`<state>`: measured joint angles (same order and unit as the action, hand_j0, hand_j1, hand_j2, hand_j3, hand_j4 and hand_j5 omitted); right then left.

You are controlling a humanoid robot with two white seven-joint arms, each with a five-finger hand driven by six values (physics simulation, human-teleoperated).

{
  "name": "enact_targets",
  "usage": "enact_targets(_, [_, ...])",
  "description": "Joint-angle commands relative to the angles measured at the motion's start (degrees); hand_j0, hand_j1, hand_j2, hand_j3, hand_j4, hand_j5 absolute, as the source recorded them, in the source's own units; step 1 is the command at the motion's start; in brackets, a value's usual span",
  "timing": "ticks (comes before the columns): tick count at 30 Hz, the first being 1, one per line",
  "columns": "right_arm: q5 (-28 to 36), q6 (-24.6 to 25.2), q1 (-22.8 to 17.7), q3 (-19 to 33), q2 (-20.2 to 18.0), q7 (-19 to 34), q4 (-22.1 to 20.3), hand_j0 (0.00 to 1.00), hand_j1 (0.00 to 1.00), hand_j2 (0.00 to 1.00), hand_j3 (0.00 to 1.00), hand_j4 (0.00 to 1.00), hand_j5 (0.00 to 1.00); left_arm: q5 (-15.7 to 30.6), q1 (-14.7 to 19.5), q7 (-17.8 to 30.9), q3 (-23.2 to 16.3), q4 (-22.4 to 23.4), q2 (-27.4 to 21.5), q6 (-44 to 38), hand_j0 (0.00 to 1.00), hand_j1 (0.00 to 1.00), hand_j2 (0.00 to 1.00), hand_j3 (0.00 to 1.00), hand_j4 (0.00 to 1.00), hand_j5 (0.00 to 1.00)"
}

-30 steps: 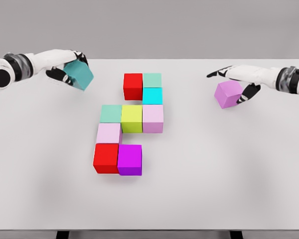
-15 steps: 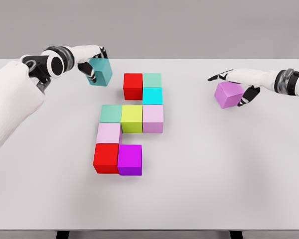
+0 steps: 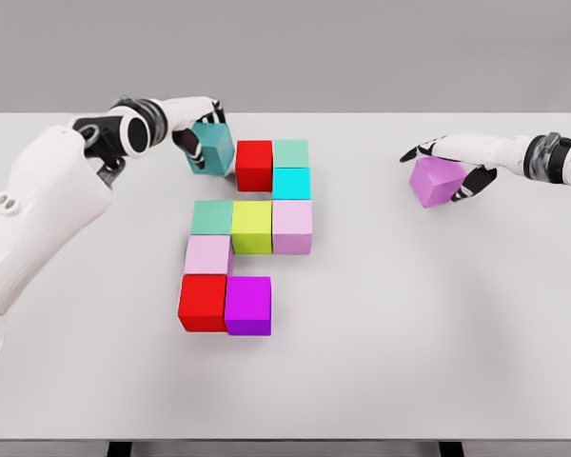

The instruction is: Assemble the squares on the desktop into the number 2

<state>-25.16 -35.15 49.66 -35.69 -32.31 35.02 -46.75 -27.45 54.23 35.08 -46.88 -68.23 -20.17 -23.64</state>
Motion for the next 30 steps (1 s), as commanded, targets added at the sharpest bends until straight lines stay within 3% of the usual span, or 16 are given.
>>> enact_targets(1, [0.3, 0.2, 0.0, 0.1, 0.0, 0.0, 0.0, 0.80, 0.80, 0.80, 0.80, 0.80, 0.80, -0.1, 0.0, -0.1, -0.4, -2.5, -0.4, -1.5, 0.42, 0.42, 0.42, 0.42, 0.42, 0.42])
enact_targets(7, [-0.1, 0.2, 0.1, -1.2, 0.5, 0.0, -0.1, 0.79, 0.79, 0.79, 0.79, 0.79, 0.79, -0.1, -0.1, -0.1, -0.4, -2.4, -0.4, -1.5, 0.50, 0.50, 0.50, 0.50, 0.50, 0.50])
enact_targets(17, [-0.2, 0.2, 0.1, -0.7, 0.2, 0.0, -0.2, 0.62, 0.62, 0.62, 0.62, 0.62, 0.62, -0.1, -0.4, -0.1, -1.1, -2.4, -0.4, -1.5, 0.78, 0.78, 0.78, 0.78, 0.78, 0.78])
enact_targets(20, [0.1, 0.2, 0.1, -0.6, 0.3, 0.0, -0.2, 0.54, 0.54, 0.54, 0.54, 0.54, 0.54, -0.1, -0.5, -0.1, -1.1, -2.2, -0.3, -1.5, 0.81, 0.81, 0.81, 0.81, 0.81, 0.81])
enact_targets(27, [0.5, 0.2, 0.2, -0.2, 0.5, 0.0, -0.8, 0.54, 0.54, 0.54, 0.54, 0.54, 0.54, -0.1, -0.6, -0.1, -1.2, -2.2, -0.2, -1.3, 0.88, 0.88, 0.88, 0.88, 0.88, 0.88])
enact_targets(30, [0.6, 0.2, -0.1, 2.6, 0.6, 0.0, -1.2, 0.50, 0.50, 0.50, 0.50, 0.50, 0.50, -0.1, -0.7, -0.1, -1.2, -2.2, -0.1, -1.2, 0.90, 0.90, 0.90, 0.90, 0.90, 0.90])
